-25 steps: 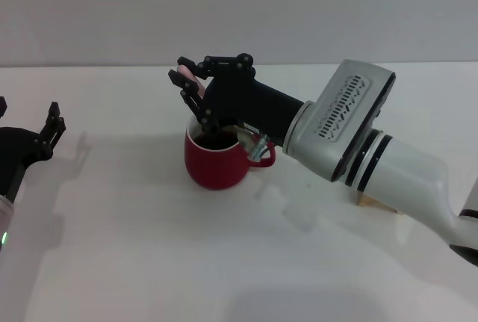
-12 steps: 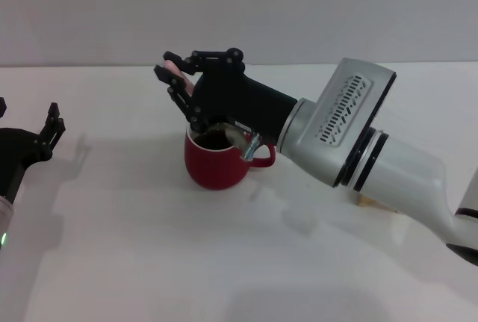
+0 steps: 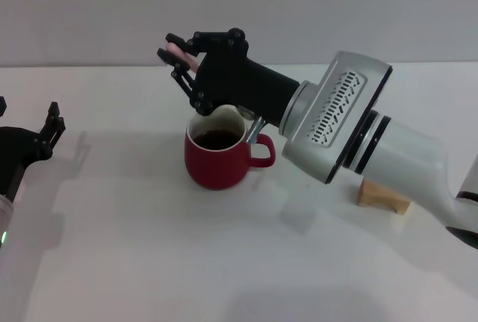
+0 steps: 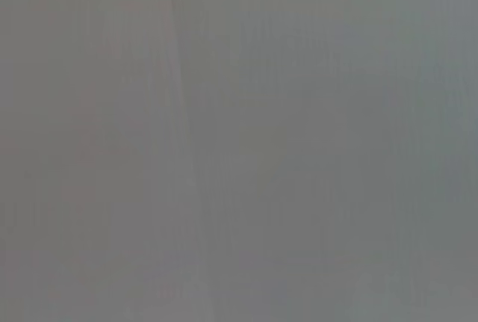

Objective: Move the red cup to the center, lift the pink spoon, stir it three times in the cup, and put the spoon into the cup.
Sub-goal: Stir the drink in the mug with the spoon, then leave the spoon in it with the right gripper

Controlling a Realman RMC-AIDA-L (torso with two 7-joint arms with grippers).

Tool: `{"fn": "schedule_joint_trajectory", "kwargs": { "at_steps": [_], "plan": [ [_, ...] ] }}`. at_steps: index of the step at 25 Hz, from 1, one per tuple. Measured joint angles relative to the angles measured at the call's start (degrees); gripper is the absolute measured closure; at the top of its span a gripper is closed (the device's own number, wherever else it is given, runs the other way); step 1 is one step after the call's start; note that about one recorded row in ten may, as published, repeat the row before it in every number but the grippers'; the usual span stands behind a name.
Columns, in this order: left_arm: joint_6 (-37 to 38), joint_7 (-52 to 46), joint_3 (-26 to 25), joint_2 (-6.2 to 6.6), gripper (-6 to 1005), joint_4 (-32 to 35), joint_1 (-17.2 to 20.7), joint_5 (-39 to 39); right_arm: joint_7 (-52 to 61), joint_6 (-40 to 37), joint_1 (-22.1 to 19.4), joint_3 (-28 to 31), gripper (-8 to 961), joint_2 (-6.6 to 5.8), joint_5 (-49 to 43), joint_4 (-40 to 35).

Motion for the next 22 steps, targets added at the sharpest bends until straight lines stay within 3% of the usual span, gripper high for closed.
{"fn": "schedule_joint_trajectory", "kwargs": {
  "at_steps": [10, 22],
  "plan": [
    [-0.2, 0.0, 0.0, 0.0, 165, 0.0, -0.1, -0.1, 0.0, -0.6, 0.3, 0.1, 817, 0.02, 0.0, -0.3],
    [-0.3, 0.0, -0.7, -0.09, 165, -0.5, -0.6, -0.1, 7.0, 4.0, 2.9, 0.3, 818, -0.1, 0.0, -1.5]
  ]
}}
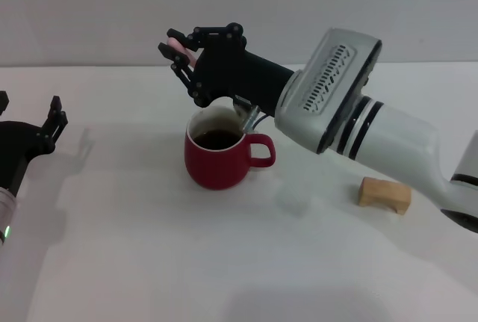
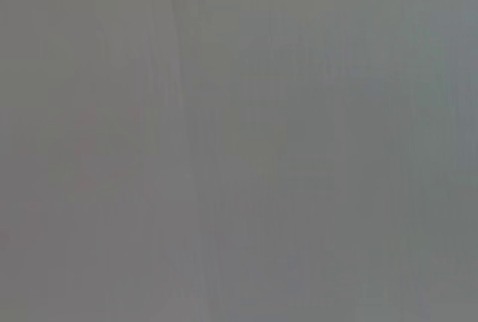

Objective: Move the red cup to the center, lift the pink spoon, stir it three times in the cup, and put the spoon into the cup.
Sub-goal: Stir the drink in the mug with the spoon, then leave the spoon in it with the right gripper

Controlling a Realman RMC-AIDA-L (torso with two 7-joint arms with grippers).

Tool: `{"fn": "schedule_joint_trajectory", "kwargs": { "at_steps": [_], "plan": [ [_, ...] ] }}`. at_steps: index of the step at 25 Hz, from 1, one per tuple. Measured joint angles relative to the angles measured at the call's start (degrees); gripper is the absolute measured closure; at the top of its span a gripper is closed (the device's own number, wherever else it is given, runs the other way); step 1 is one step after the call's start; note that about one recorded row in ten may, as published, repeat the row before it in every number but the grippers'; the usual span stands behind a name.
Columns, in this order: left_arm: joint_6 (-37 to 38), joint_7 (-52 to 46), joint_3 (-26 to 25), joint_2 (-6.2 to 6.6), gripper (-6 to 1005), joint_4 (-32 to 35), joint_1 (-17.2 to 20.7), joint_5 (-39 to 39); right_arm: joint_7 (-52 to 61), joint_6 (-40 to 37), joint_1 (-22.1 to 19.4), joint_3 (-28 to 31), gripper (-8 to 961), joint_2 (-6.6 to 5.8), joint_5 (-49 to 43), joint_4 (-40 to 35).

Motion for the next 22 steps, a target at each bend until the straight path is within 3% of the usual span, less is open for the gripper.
{"fn": "schedule_joint_trajectory", "kwargs": {
  "at_steps": [22],
  "plan": [
    [0.8, 0.0, -0.1, -0.09, 166, -0.8, -0.1, 0.0, 0.2, -0.2, -0.1, 0.8, 817, -0.06, -5.1, -0.9]
  ]
}}
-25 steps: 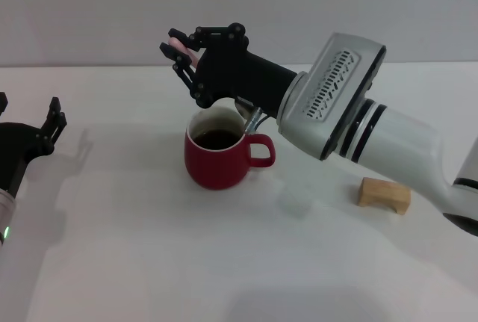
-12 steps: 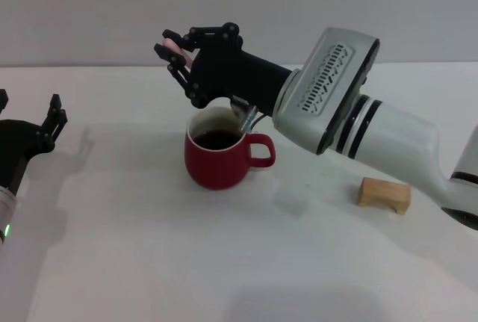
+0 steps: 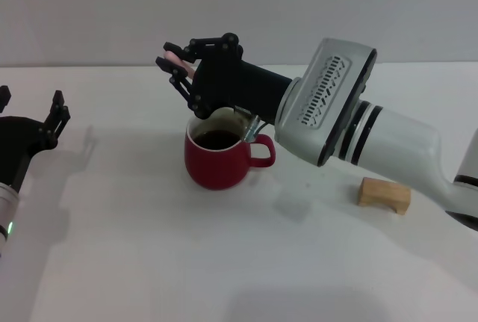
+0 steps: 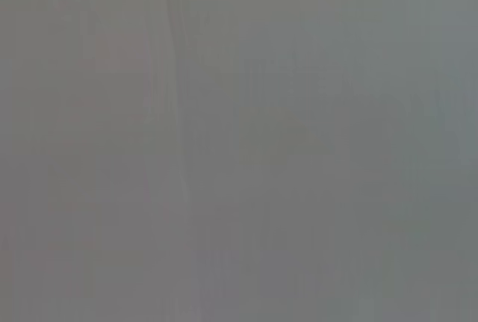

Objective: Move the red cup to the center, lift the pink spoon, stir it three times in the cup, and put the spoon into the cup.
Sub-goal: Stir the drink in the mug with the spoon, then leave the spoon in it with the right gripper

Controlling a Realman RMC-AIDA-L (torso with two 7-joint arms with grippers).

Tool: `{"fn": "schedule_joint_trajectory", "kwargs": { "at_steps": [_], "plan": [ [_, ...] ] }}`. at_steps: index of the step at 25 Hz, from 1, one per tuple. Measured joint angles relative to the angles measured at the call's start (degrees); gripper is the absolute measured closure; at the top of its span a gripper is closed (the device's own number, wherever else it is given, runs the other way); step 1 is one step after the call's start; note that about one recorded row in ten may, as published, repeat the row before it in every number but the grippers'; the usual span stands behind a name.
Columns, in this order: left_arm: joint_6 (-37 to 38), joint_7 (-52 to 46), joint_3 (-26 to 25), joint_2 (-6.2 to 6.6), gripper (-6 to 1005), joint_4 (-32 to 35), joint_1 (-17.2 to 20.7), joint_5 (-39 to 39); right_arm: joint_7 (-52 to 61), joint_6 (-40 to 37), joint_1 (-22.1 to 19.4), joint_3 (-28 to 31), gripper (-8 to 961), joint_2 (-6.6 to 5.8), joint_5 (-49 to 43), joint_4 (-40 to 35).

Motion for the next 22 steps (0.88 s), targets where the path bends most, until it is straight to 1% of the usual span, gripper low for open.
{"fn": "schedule_joint_trajectory", "kwargs": {
  "at_steps": [11, 15, 16, 22],
  "plan": [
    [0.3, 0.0, 0.0, 0.0, 165, -0.1, -0.1, 0.0, -1.1, -0.6, -0.2, 0.3, 817, -0.03, -0.8, -0.6],
    [0.4, 0.0, 0.0, 0.01, 165, -0.1, -0.1, 0.0, -3.6, -4.7, -0.4, 1.4, 817, -0.06, -0.8, -0.6],
    [0.4, 0.0, 0.0, 0.01, 165, -0.1, -0.1, 0.0, -3.6, -4.7, -0.4, 1.4, 817, -0.06, -0.8, -0.6],
    [1.1, 0.0, 0.0, 0.01, 165, -0.1, -0.1, 0.0, -4.1, -12.3, -2.5, 4.4, 817, -0.17, -0.7, -0.3]
  ]
}}
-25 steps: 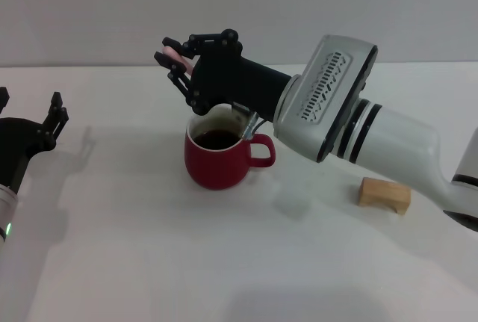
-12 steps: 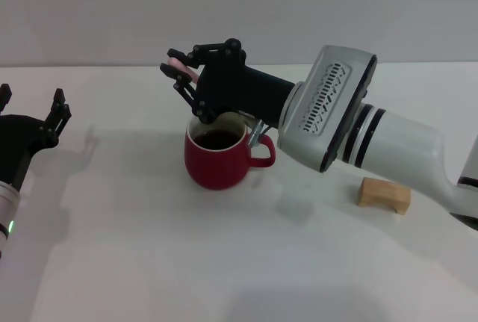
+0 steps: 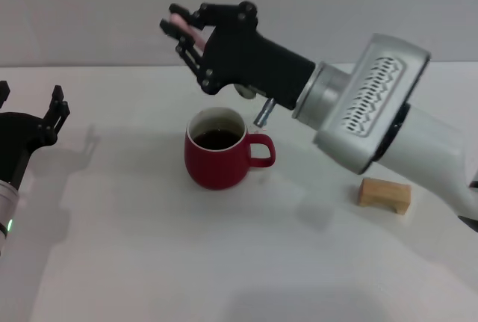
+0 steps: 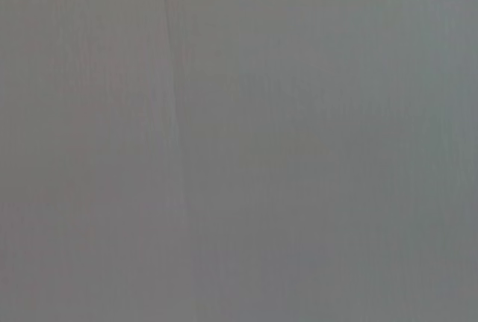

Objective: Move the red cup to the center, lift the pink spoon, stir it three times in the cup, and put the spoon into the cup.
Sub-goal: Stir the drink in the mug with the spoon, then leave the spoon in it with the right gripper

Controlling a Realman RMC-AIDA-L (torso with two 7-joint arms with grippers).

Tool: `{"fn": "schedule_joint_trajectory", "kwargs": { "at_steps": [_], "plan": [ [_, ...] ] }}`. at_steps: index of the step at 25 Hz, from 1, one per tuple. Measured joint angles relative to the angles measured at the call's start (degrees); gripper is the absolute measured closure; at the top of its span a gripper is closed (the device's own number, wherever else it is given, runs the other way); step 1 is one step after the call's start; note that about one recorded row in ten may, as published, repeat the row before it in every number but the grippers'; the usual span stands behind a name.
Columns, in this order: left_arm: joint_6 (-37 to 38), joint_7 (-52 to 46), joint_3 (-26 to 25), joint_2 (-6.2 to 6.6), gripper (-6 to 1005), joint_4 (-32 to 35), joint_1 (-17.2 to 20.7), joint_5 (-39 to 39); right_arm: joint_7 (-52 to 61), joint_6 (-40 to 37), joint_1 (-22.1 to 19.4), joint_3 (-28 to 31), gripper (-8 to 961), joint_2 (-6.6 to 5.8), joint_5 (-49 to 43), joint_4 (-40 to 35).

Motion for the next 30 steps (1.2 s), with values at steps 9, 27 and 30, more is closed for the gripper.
{"fn": "schedule_joint_trajectory", "kwargs": {
  "at_steps": [9, 27, 30],
  "plan": [
    [0.6, 0.0, 0.0, 0.0, 165, 0.0, 0.0, 0.1, 3.2, -4.8, -1.8, 1.0, 818, 0.0, 0.2, 0.4],
    [1.4, 0.0, 0.2, 0.0, 165, 0.0, 0.3, 0.3, 7.7, -8.6, -3.0, -0.5, 817, -0.09, -2.6, -1.7],
    [1.4, 0.0, 0.3, 0.0, 165, 0.0, 0.3, 0.3, 7.4, -9.1, -3.0, -0.7, 817, -0.09, -3.0, -1.9]
  ]
}}
